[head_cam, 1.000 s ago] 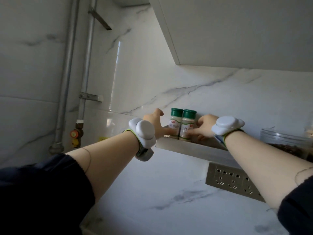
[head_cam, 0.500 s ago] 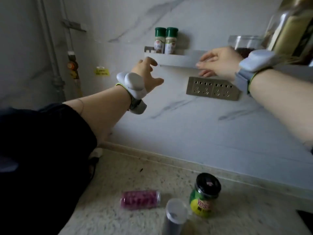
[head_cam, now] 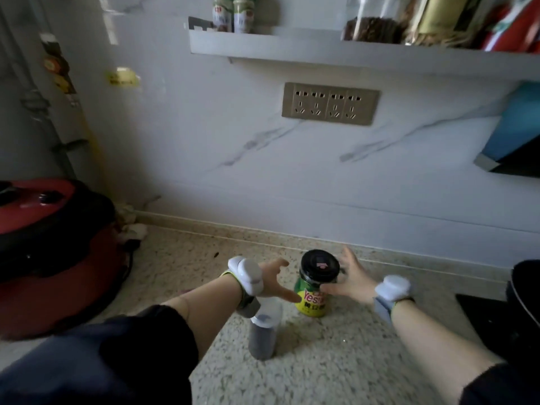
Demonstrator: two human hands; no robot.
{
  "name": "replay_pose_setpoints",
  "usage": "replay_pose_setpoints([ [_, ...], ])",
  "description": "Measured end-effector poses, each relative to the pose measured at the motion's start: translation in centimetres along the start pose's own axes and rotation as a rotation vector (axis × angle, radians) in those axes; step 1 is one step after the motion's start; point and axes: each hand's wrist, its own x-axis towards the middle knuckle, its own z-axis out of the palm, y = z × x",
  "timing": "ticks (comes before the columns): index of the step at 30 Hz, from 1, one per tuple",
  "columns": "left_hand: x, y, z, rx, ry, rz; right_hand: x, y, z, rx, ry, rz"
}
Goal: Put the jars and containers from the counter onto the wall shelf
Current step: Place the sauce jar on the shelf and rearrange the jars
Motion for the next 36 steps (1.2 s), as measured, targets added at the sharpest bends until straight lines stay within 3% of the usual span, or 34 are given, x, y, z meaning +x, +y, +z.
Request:
replay_pose_setpoints([
  [6,0.9,-0.5,1.4,-0.086,-0.021,-0.079,2.5,4.7,4.1,0.287,0.231,-0.082],
  [15,1.0,-0.6,2.3,-0.098,-0.062,-0.138,4.1,5.2,5.2,0.083,0.401,-0.081],
  [21,0.4,-0.4,1.5,-0.085,-0.035,-0.135,1.5,4.8,4.8,0.225,0.439,-0.239],
  [28,-1.1,4.9,-6.2,-0.022,0.062,0.001,-3.7,-4.2,-1.7,0.059,0.421,-0.388],
  [36,-7.6,17.7,-23.7,-0.039,0.398,0.441,-9.8,-23.9,-11.4,0.117,0.605,-0.733],
])
